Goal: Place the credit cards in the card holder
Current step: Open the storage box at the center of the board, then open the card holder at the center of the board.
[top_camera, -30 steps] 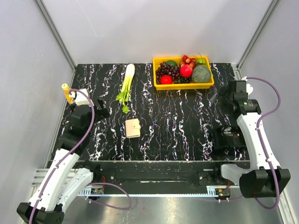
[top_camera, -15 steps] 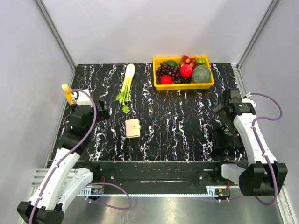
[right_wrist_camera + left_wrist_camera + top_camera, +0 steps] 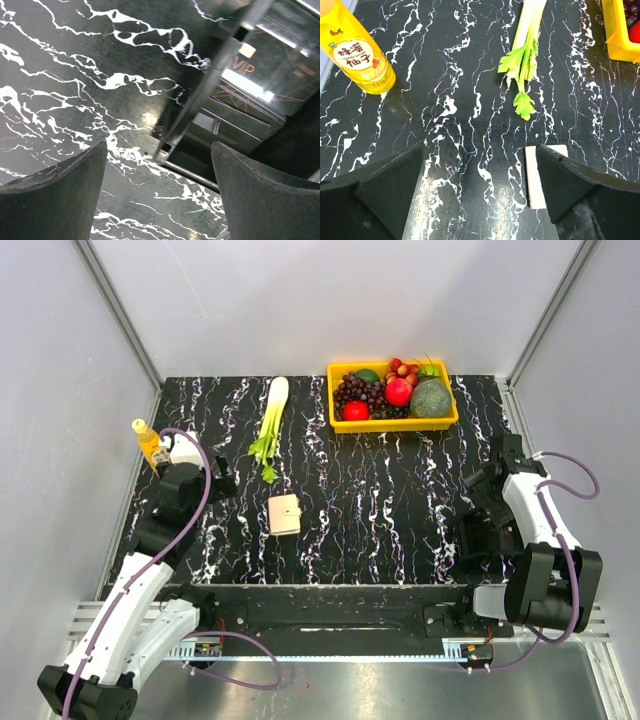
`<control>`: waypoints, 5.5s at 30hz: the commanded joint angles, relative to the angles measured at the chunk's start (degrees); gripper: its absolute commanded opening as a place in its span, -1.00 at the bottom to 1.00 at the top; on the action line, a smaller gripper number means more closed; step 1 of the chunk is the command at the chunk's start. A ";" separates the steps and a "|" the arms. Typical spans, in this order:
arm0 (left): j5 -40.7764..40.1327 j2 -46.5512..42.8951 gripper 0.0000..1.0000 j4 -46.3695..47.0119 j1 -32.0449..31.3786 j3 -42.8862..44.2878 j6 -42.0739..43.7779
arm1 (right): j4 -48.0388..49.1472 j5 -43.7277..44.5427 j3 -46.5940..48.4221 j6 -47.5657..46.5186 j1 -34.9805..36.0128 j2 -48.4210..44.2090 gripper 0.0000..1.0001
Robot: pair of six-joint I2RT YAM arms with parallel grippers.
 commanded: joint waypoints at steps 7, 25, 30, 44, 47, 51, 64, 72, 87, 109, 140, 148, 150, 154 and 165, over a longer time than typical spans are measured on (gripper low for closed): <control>1.42 0.67 0.98 1.19 0.07 0.88 0.76 | 13.70 -11.64 -0.23 -7.21 -0.30 8.59 0.76; 1.60 2.07 0.98 0.66 0.07 1.23 0.15 | 19.42 -14.38 4.77 -13.37 15.16 21.69 0.72; 1.25 2.16 0.98 0.49 0.07 1.14 0.24 | 20.73 -16.22 8.11 -17.23 22.01 24.41 0.73; 7.57 12.78 0.98 -1.19 0.07 1.14 -9.15 | 19.42 -15.07 13.48 -29.70 27.56 13.54 0.96; 13.18 18.84 0.98 2.85 -0.01 0.43 -12.84 | 19.42 -19.54 13.39 -30.59 27.56 9.49 0.96; 17.07 26.05 0.89 9.27 -2.65 -1.32 -15.41 | 18.71 -23.51 12.69 -28.49 29.57 6.84 0.84; 26.82 35.03 0.35 26.13 -2.74 -13.09 -22.78 | 25.30 -21.83 24.01 -15.74 51.19 29.58 0.36; 35.60 37.66 0.04 33.88 -2.65 -16.09 -21.65 | 28.29 -27.65 29.56 -11.17 53.66 40.76 0.28; 40.45 39.52 -1.00 35.92 -3.09 -12.40 -23.14 | 17.06 -12.46 30.96 -15.56 59.64 39.19 0.17; 35.53 34.16 -1.00 27.21 -6.96 -8.09 -25.34 | 16.00 -3.83 35.54 -14.51 63.77 42.52 -0.13; 34.91 32.40 -1.00 26.68 -6.96 -10.46 -22.53 | 11.33 3.20 35.72 -13.46 64.83 45.79 -1.00; 30.17 32.48 -1.00 23.07 -6.96 -11.34 -19.54 | 17.57 -2.24 28.43 -13.72 59.47 38.05 -1.00; 29.55 32.83 -1.00 22.90 -6.96 -11.43 -19.01 | 18.18 -2.60 27.28 -13.46 58.94 36.99 -1.00; 29.28 33.45 -1.00 23.07 -6.96 -11.69 -18.92 | 18.89 -3.65 25.17 -13.80 58.06 35.06 -1.00; 29.89 40.20 -1.00 20.70 -6.43 -3.71 -10.76 | 33.92 -17.01 19.90 -38.40 59.47 31.63 0.38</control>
